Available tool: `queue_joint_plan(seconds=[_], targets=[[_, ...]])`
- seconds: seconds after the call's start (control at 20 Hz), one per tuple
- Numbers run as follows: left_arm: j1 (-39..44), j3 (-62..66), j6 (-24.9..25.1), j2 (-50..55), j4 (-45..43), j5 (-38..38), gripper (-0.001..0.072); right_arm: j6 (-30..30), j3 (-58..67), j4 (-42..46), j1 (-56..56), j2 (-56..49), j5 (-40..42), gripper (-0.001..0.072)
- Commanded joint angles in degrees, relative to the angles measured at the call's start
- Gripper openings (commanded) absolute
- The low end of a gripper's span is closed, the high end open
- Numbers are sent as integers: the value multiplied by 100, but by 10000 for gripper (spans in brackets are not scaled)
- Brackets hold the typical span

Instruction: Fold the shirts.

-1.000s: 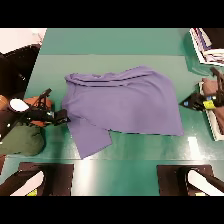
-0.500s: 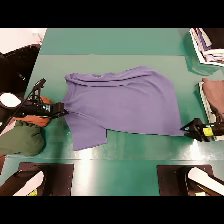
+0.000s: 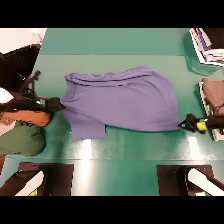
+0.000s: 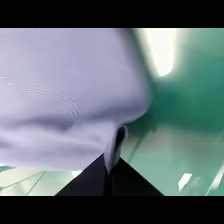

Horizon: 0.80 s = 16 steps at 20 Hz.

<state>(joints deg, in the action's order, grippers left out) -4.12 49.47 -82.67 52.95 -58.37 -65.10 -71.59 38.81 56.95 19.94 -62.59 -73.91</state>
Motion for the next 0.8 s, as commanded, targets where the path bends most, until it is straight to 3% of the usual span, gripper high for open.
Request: queue_joint_plan(seconds=[0.0, 0.3, 0.45, 0.75], targets=[[-4, 1300, -116, -514, -160, -634, 26, 4, 1167, -50, -302, 826, -221, 17], [-4, 5257, -304, -796, -168, -831, 26, -57, 4756, 68, -575, 1700, 232, 17], [-2, 6793, -538, -796, -201, -573, 26, -367, 6314, 772, -575, 1766, 216, 17], [-4, 7482, -706, -745, -210, -323, 26, -857, 8078, 1779, -581, 1453, -378, 16]])
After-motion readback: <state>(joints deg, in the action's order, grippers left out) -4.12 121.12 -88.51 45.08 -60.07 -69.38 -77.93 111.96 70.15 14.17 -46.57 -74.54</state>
